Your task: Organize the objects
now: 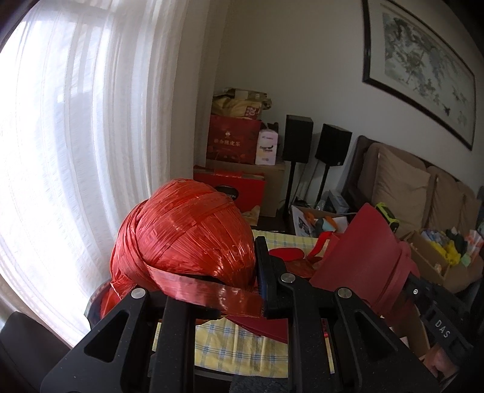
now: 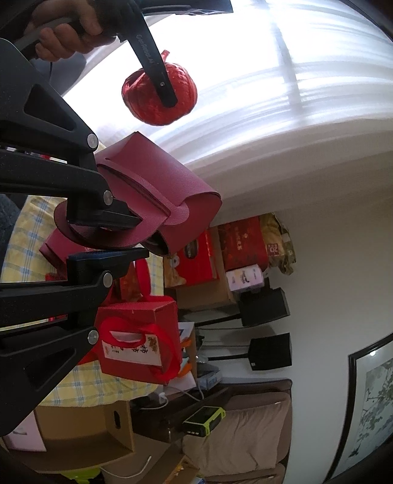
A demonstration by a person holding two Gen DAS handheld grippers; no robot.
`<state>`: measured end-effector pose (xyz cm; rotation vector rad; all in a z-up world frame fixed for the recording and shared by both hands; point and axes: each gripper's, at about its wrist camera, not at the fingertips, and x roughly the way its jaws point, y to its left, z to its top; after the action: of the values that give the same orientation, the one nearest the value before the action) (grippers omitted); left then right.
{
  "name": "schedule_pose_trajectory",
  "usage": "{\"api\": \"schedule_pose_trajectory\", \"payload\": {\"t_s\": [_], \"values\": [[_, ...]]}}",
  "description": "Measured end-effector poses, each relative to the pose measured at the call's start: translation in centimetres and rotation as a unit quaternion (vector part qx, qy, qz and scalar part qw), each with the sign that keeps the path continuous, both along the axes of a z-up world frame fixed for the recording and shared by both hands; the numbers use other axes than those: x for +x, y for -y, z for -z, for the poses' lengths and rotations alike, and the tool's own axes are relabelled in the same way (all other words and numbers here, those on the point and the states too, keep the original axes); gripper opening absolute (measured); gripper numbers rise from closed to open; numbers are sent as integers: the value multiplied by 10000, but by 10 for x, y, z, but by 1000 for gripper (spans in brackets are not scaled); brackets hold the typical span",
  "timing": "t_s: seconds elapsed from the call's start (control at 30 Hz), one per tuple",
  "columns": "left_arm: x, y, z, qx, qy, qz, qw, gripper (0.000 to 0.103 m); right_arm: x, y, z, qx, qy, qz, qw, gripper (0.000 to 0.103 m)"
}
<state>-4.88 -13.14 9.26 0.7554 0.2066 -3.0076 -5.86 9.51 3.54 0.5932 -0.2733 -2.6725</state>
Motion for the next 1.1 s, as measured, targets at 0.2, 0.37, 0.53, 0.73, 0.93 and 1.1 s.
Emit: {"api": "schedule_pose_trajectory", "payload": {"t_s": [0.2,0.37,0.53,0.73,0.93,1.1], "values": [[0,-9,1,-61,8,61,10000,16,1,-6,1,-45,18,58,10000,11],[-1,-19,2,-126,33,126,9998,16,1,-15,1,-104,51,135,9998,11],[-3,-29,4,-192,76,193,9996,16,1,-27,4,-175,103,236,9995,11],[-6,-39,6,-239,110,276,9993,16,0,-38,7,-236,180,343,9990,11],[-10,-51,10,-321,181,391,9986,16,-2,-47,11,-280,220,400,9986,11],[-9,-60,10,-374,190,465,9980,16,-2,-57,15,-334,267,474,9980,11]]}}
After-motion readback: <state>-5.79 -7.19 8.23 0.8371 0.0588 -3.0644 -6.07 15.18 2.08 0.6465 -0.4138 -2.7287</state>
